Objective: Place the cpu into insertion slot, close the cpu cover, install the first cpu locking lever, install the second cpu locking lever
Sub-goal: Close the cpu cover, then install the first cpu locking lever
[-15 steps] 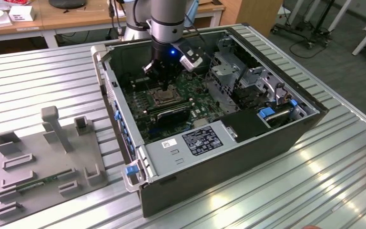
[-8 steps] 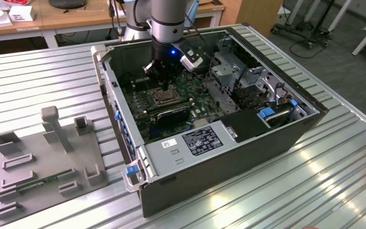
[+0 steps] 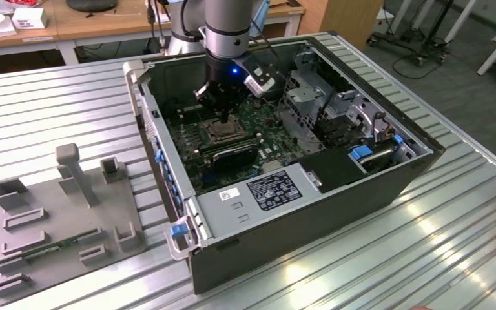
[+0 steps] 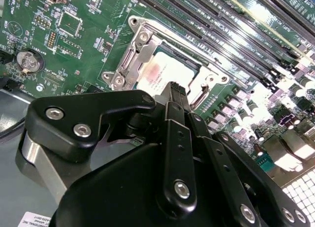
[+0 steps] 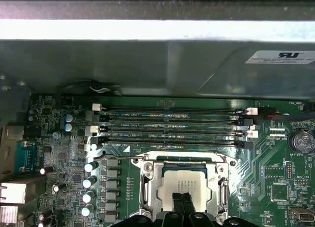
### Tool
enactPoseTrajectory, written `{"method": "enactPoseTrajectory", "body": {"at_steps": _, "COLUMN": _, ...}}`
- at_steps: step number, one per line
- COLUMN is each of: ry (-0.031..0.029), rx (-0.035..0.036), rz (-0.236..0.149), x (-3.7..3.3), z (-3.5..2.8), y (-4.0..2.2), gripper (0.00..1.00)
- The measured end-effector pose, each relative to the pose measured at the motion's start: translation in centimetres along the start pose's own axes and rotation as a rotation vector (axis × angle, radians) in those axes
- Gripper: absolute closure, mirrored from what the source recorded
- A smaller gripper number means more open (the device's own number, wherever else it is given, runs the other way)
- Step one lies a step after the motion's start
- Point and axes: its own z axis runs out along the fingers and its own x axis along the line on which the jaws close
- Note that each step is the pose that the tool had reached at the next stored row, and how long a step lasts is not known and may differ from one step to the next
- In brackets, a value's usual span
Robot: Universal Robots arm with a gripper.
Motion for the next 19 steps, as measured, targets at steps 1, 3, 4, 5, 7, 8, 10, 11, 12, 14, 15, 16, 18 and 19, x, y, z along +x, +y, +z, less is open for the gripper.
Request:
{"method": "enactPoseTrajectory", "body": {"at_steps": 1, "ry": -0.0001, "rx": 0.0, "rz": 0.0, "x": -0.01, "z": 0.0, "y": 0.0, "gripper": 0.9}}
{"method": "enactPoseTrajectory", "body": {"at_steps": 3, "ry": -0.0002, "rx": -0.0002, "rz": 0.0, "x": -0.11, "z": 0.01, "y": 0.0, "gripper": 0.9}}
{"method": "enactPoseTrajectory", "body": {"at_steps": 4, "ry": -0.0001, "rx": -0.0002, "rz": 0.0, "x": -0.19, "z": 0.01, "y": 0.0, "gripper": 0.9}}
{"method": "enactPoseTrajectory", "body": {"at_steps": 5, "ry": -0.0001, "rx": -0.0001, "rz": 0.0, "x": -0.26, "z": 0.01, "y": -0.01, "gripper": 0.9}}
{"method": "enactPoseTrajectory", "body": {"at_steps": 7, "ry": -0.0001, "rx": 0.0, "rz": 0.0, "x": -0.77, "z": 0.03, "y": -0.01, "gripper": 0.9}}
{"method": "enactPoseTrajectory", "body": {"at_steps": 8, "ry": 0.0, "rx": 0.0, "rz": 0.0, "x": -1.28, "z": 0.04, "y": -0.02, "gripper": 0.9}}
{"method": "enactPoseTrajectory", "body": {"at_steps": 10, "ry": -0.0001, "rx": 0.0, "rz": 0.0, "x": -1.29, "z": 0.04, "y": -0.02, "gripper": 0.9}}
{"method": "enactPoseTrajectory", "body": {"at_steps": 11, "ry": 0.0, "rx": 0.0, "rz": 0.0, "x": -1.29, "z": 0.04, "y": -0.02, "gripper": 0.9}}
{"method": "enactPoseTrajectory", "body": {"at_steps": 12, "ry": 0.0, "rx": 0.0, "rz": 0.0, "x": -1.3, "z": 0.04, "y": -0.02, "gripper": 0.9}}
{"method": "enactPoseTrajectory", "body": {"at_steps": 14, "ry": -0.0001, "rx": 0.0, "rz": 0.0, "x": -1.31, "z": 0.04, "y": -0.02, "gripper": 0.9}}
{"method": "enactPoseTrajectory", "body": {"at_steps": 15, "ry": -0.0001, "rx": 0.0, "rz": 0.0, "x": -1.31, "z": 0.04, "y": -0.02, "gripper": 0.9}}
{"method": "enactPoseTrajectory", "body": {"at_steps": 16, "ry": -0.0001, "rx": 0.0, "rz": 0.0, "x": -1.31, "z": 0.03, "y": -0.02, "gripper": 0.9}}
{"method": "enactPoseTrajectory", "body": {"at_steps": 18, "ry": 0.0001, "rx": 0.0002, "rz": 0.0, "x": -1.31, "z": -0.08, "y": -0.01, "gripper": 0.9}}
{"method": "enactPoseTrajectory", "body": {"at_steps": 19, "ry": -0.0001, "rx": 0.0, "rz": 0.0, "x": -1.32, "z": -0.16, "y": -0.01, "gripper": 0.9}}
